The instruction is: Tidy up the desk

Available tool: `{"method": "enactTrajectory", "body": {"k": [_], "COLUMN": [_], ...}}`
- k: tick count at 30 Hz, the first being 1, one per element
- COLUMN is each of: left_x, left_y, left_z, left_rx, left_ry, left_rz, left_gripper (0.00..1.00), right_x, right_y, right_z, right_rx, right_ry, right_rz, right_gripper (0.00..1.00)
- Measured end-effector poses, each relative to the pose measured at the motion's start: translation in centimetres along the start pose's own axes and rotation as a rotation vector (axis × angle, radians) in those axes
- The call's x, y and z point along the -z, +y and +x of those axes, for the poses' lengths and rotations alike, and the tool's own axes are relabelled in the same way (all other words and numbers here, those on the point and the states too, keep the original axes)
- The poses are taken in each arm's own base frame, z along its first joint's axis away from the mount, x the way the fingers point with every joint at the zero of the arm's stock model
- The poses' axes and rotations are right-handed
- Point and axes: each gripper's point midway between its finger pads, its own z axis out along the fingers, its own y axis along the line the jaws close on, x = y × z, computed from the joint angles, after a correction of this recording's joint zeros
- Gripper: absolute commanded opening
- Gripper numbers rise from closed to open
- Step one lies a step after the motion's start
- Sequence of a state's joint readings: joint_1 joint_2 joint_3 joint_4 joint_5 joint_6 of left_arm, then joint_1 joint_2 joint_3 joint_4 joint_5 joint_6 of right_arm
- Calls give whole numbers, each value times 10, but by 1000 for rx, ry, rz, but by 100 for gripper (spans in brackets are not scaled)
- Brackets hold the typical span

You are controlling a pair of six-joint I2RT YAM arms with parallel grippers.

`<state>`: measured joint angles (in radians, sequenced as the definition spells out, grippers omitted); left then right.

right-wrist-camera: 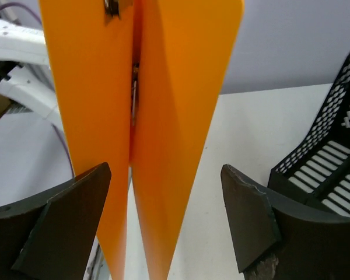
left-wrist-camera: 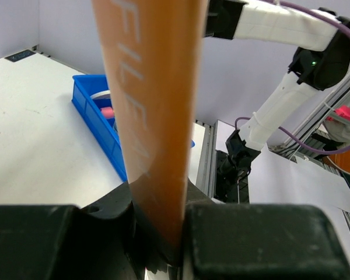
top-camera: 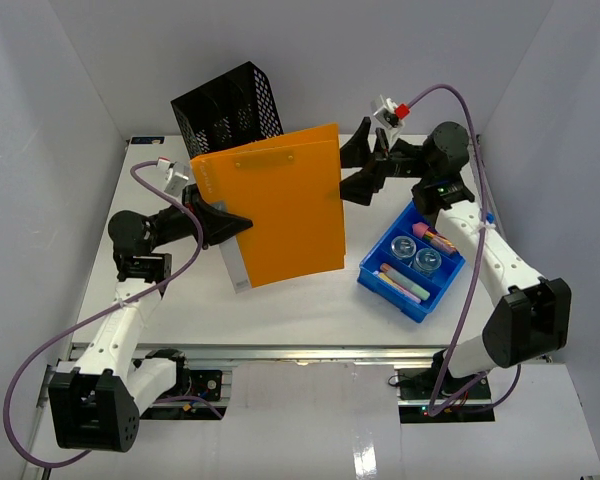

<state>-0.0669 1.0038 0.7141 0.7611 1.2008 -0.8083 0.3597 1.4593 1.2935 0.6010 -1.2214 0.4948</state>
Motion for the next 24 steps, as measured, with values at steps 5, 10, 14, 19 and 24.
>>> {"method": "enactTrajectory", "body": {"k": [5,10,14,19,24], "left_x": [0,0,0,0,0], "left_y": [5,9,11,11,9], "left_z": [2,2,3,2,1], "left_rx": [-6,-13,-7,-11,-5], "left_ry": [9,10,10,10,9], "left_rz": [-20,-35,-46,-46,-41], "left_gripper": [0,0,0,0,0], "right_x": [13,40,43,34,17], "right_y": [-19,-26,-24,-16,-17], "right_z": [-37,-62,-55,-28,-5], "right_rx": [136,219,199,129,65], "right_ry": [-19,-19,0,32,54], "right_rz": [220,382,371,291,220], "right_gripper": [90,93,96,98,91]}}
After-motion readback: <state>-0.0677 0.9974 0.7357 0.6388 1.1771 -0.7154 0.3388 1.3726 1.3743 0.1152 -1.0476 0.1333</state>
